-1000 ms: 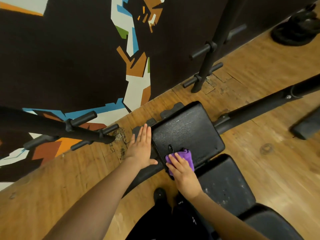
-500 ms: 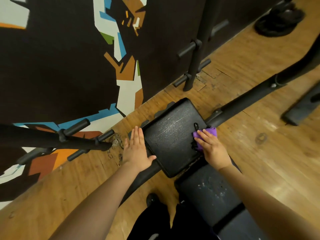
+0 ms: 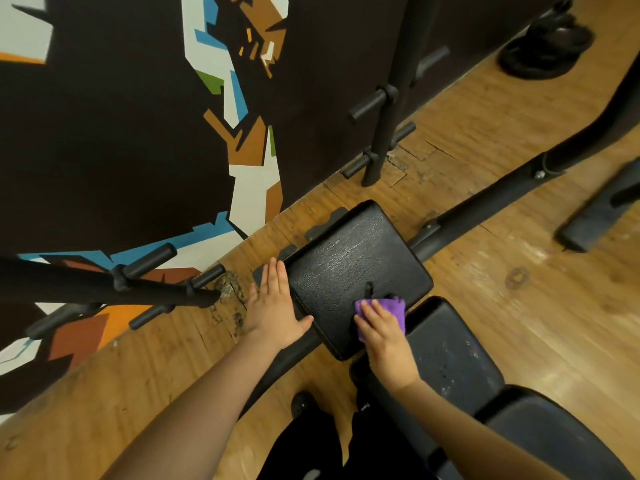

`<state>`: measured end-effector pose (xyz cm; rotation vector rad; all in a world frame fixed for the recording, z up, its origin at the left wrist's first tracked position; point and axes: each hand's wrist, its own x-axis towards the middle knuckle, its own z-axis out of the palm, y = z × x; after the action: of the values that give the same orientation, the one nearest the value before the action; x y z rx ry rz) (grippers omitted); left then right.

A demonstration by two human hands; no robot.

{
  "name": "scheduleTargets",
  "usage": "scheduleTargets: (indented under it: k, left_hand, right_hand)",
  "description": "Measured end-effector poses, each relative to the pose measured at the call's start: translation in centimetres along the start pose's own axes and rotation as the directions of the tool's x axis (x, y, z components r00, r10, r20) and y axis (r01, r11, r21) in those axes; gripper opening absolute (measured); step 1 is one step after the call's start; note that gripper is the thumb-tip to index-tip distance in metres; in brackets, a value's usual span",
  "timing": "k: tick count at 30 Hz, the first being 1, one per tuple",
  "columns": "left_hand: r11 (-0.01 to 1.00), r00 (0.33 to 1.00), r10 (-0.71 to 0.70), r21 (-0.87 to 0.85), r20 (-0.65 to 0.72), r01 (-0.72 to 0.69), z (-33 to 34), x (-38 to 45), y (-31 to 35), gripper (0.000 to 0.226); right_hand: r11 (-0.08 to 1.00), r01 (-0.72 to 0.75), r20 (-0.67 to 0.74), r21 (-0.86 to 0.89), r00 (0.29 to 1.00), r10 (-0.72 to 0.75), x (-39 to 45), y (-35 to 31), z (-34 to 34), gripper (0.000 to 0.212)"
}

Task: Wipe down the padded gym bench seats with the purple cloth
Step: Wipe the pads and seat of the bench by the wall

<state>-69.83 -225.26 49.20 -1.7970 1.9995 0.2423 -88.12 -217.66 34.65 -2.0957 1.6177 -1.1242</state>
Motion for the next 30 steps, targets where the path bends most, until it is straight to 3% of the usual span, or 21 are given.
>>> scheduleTargets:
  k: [4, 7, 10, 13, 16, 20, 24, 27, 30]
  left_hand:
    - [1.0, 1.0, -0.016, -0.007, -0.014, 0.016, -0.1, -0.2, 0.2, 0.116]
    - [1.0, 0.999, -0.028, 0.005, -0.015, 0.028, -0.2, -0.2, 0.3, 0.116]
    - [1.0, 0.999, -0.029, -0.007, -0.015, 0.029, -0.2, -0.2, 0.3, 0.116]
    - [0.999, 1.0, -0.028, -0.037, -0.008, 0.028, -0.3, -0.3, 0.3, 0.115]
    - [0.997, 1.0, -0.028, -0.067, -0.006, 0.028, -0.4, -0.4, 0.4, 0.115]
    - [0.995, 0.999, -0.033, -0.094, -0.02, 0.031, -0.3, -0.4, 0.4, 0.115]
    - [0.995, 0.999, -0.028, -0.097, -0.036, 0.024, 0.1, -0.3, 0.1, 0.115]
    - [0.993, 0.999, -0.009, -0.121, -0.048, 0.003, 0.3, -0.1, -0.2, 0.116]
    - [0.988, 0.997, 0.031, -0.148, -0.078, -0.042, 0.9, 0.0, -1.1, 0.114]
  right_hand:
    - [0.959, 0.282, 0.185, -0.002, 0.943, -0.277, 0.7, -1.1, 0.4, 0.031]
    - [0.936, 0.349, 0.273, -0.048, 0.906, -0.324, 1.6, -1.0, -0.1, 0.046]
    - [0.918, 0.392, 0.318, -0.051, 0.878, -0.358, 2.0, 0.2, -1.1, 0.041]
    - [0.954, 0.29, 0.307, -0.07, 0.916, -0.256, 2.1, 3.9, -3.5, 0.038]
    - [0.984, 0.111, 0.202, -0.137, 0.976, -0.081, 3.1, 7.8, -7.2, 0.045]
    - [0.989, -0.103, 0.06, -0.104, 0.992, 0.11, 7.2, 7.0, -9.3, 0.043]
    - [0.997, -0.006, 0.016, -0.077, 1.0, 0.008, 12.5, 3.4, -7.4, 0.037]
    - [0.992, 0.122, 0.131, -0.032, 0.984, -0.117, 15.5, 0.0, -4.9, 0.041]
    - [0.941, 0.338, 0.269, -0.026, 0.909, -0.319, 17.2, -3.4, -2.4, 0.052]
